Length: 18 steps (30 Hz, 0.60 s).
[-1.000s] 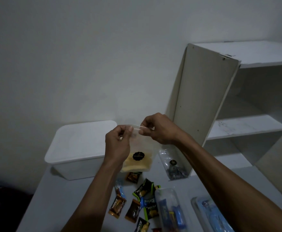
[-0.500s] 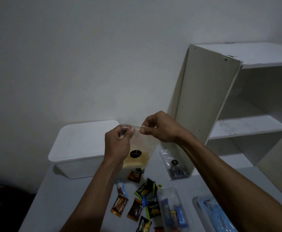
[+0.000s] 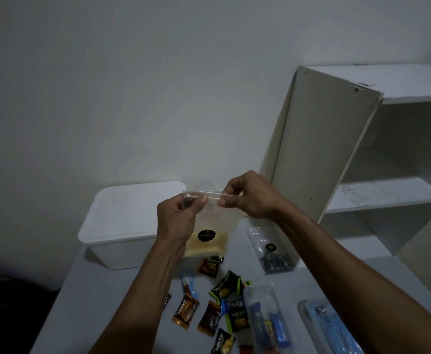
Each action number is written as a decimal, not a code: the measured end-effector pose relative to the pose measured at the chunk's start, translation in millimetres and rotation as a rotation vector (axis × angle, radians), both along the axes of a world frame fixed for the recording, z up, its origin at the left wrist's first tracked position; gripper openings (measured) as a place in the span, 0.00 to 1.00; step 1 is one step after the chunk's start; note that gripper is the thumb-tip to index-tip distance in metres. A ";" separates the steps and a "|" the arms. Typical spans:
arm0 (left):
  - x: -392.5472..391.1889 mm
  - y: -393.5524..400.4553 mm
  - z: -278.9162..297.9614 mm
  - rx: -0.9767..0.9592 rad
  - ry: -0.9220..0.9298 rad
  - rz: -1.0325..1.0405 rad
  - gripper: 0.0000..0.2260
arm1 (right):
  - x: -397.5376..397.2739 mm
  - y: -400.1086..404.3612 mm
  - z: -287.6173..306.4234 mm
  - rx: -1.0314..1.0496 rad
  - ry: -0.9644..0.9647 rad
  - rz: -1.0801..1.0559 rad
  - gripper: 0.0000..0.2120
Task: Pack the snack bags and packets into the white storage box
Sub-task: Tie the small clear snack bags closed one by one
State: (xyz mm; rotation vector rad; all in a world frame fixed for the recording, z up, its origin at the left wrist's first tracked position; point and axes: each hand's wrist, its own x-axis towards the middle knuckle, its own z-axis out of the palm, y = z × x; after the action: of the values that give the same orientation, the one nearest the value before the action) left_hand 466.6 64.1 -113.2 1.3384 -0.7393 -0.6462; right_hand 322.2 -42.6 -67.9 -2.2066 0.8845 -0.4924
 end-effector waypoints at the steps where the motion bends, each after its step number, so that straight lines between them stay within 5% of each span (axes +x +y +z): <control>1: 0.6 0.3 0.2 -0.008 0.006 -0.006 0.04 | 0.8 0.0 -0.1 0.005 -0.005 0.006 0.05; 18: 12.2 -5.3 2.1 0.015 0.147 0.047 0.04 | -4.8 -5.9 -15.0 0.244 -0.201 -0.124 0.06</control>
State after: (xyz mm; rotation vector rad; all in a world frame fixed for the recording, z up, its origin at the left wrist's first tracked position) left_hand 478.7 58.8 -111.1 1.3028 -0.5835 -0.7053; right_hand 317.4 -48.6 -83.0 -1.8542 0.9240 -0.6185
